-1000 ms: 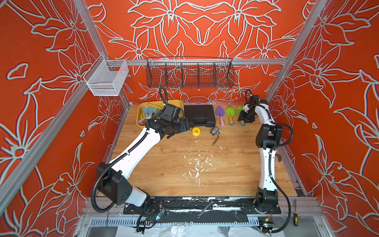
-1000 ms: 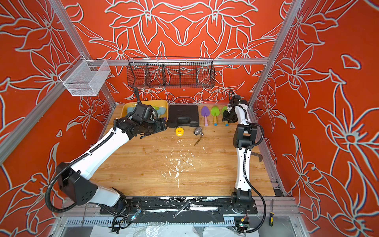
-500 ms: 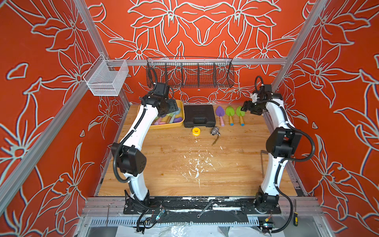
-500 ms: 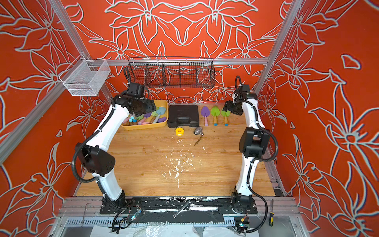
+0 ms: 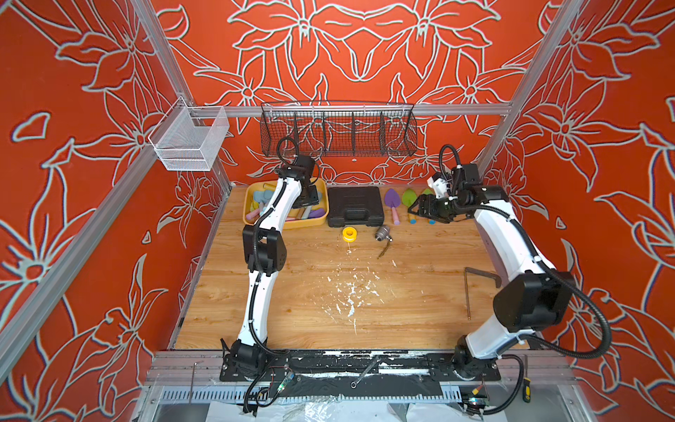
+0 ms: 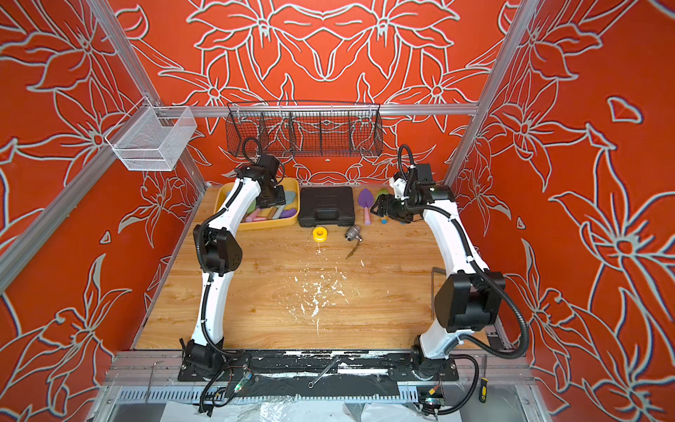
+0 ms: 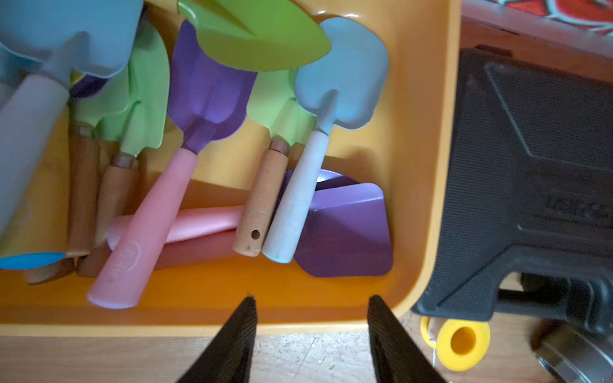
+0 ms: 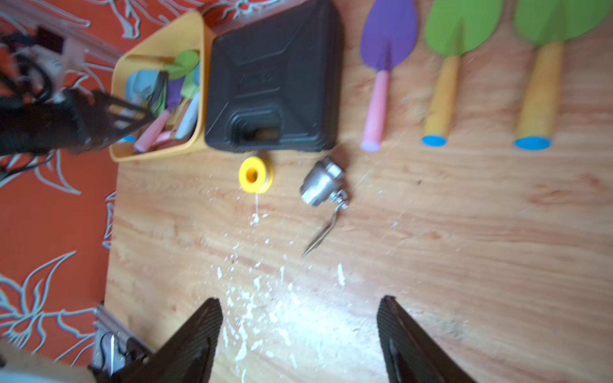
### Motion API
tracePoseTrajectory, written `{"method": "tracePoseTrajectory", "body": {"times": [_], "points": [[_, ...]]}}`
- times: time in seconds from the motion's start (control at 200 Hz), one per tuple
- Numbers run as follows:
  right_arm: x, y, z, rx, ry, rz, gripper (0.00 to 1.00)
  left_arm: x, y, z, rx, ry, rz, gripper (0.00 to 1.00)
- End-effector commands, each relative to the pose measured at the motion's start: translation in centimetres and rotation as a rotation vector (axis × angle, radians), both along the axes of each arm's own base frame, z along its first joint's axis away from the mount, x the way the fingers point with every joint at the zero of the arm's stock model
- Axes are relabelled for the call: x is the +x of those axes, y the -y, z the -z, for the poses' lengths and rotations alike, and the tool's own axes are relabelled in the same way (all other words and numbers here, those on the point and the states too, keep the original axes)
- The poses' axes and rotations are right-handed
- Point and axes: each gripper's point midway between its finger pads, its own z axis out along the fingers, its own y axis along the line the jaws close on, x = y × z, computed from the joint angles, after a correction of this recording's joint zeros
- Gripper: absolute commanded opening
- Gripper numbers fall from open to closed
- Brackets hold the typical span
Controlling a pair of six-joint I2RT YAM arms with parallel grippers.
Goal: Take the shovel out of the storage box
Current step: Place the shovel at the center of the board, then pick up the shovel from the storage box.
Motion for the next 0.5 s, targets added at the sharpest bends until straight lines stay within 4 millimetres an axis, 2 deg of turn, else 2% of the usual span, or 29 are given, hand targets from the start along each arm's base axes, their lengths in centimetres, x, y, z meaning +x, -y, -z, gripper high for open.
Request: {"method": "tracePoseTrajectory", "body": {"times": [0.0, 0.26, 0.495], "points": [[-1.0, -1.1, -0.1, 0.056, -0.006, 0.000, 0.76, 0.2, -1.6, 0.4, 0.020, -0.010, -0.030, 0.52], [-2.8, -2.1, 0.8, 0.059, -0.034, -0.008, 0.76, 0.4, -3.8, 3.2, 0.050, -0.063, -0.033, 0.45], [-3.3, -2.6, 0.9, 0.054, -0.041, -0.011, 0.76, 1.0, -3.6, 4.9, 0.027, -0.070, 0.003, 0.42]]}}
